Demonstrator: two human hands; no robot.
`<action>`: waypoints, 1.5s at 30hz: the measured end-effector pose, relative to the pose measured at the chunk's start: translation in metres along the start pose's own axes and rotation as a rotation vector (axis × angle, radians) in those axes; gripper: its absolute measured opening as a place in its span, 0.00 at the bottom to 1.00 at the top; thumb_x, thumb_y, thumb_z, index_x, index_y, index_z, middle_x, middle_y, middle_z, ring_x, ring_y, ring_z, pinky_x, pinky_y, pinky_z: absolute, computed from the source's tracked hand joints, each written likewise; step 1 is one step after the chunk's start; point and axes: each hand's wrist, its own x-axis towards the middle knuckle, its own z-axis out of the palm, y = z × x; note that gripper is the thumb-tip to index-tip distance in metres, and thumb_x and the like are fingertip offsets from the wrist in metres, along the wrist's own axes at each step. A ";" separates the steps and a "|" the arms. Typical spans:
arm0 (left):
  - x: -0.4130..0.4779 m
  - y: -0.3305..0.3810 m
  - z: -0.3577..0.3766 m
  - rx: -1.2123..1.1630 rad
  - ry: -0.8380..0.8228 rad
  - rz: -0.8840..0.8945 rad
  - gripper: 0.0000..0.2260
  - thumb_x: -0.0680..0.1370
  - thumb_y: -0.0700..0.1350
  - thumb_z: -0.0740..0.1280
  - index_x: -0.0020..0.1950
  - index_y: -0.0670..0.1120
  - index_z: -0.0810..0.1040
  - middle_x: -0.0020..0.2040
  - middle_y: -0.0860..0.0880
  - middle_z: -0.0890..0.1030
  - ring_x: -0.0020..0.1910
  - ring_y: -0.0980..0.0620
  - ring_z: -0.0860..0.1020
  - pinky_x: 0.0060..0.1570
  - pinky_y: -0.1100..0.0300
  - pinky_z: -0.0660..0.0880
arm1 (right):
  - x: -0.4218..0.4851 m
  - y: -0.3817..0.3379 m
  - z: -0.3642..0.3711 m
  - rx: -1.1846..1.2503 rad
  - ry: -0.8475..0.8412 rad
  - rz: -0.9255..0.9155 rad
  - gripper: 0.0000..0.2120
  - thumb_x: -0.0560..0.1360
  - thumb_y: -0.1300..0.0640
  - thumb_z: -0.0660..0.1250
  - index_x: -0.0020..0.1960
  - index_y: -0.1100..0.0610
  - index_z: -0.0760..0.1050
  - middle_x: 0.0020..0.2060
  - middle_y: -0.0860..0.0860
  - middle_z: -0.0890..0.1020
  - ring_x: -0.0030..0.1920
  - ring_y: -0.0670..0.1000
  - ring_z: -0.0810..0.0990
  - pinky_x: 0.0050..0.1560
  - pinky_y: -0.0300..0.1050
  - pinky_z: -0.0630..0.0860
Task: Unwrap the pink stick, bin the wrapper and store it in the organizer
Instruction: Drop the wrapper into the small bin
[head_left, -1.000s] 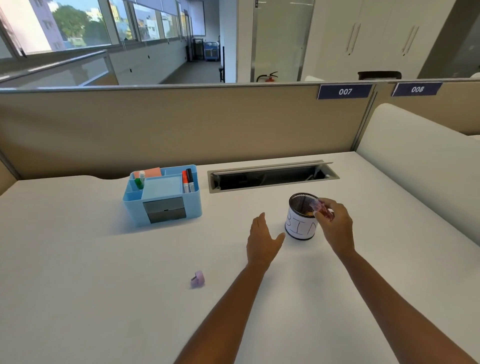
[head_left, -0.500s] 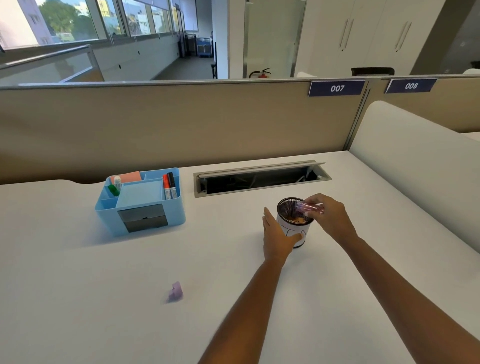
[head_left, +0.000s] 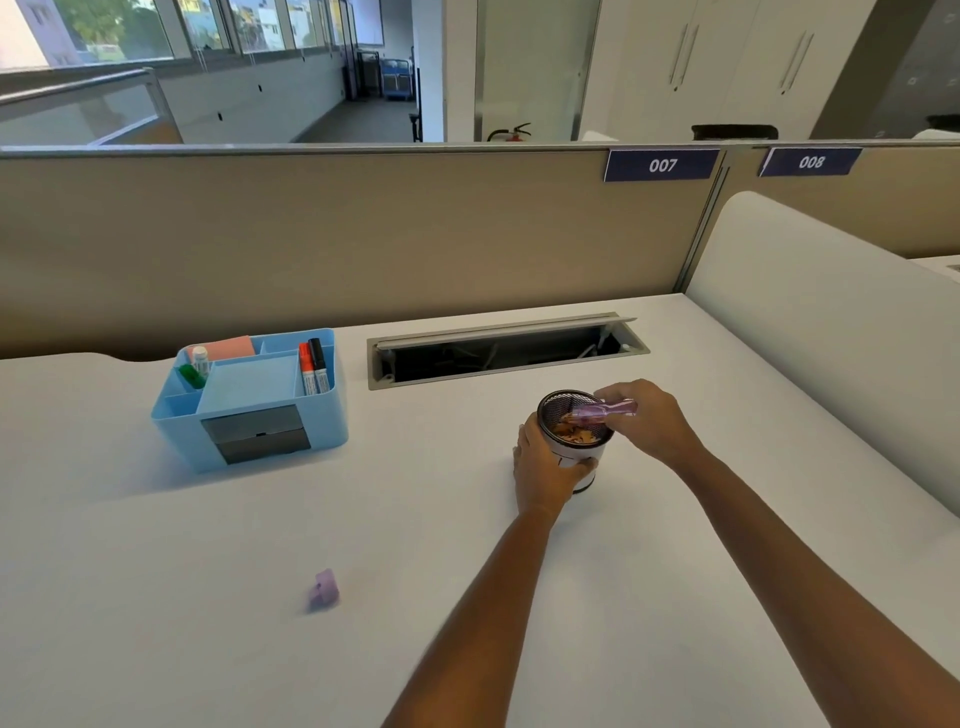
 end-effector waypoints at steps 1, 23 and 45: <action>0.000 0.000 0.000 0.008 0.001 0.003 0.37 0.67 0.44 0.75 0.69 0.43 0.58 0.69 0.42 0.67 0.69 0.44 0.65 0.69 0.47 0.67 | 0.001 -0.001 -0.001 0.001 0.003 0.010 0.14 0.71 0.65 0.68 0.57 0.64 0.75 0.56 0.63 0.79 0.55 0.60 0.76 0.48 0.44 0.71; 0.003 -0.004 0.001 0.129 -0.018 -0.012 0.39 0.69 0.47 0.73 0.71 0.43 0.53 0.72 0.42 0.62 0.72 0.43 0.60 0.72 0.44 0.59 | -0.010 -0.003 0.002 0.375 0.139 0.213 0.14 0.71 0.63 0.68 0.56 0.64 0.73 0.55 0.63 0.80 0.53 0.59 0.77 0.48 0.46 0.74; -0.070 -0.026 -0.094 -0.325 0.213 -0.058 0.13 0.78 0.44 0.61 0.61 0.43 0.72 0.62 0.42 0.76 0.60 0.47 0.73 0.59 0.59 0.68 | -0.074 -0.060 0.090 1.254 -0.362 0.508 0.04 0.73 0.58 0.66 0.44 0.58 0.79 0.32 0.49 0.83 0.33 0.45 0.80 0.28 0.31 0.77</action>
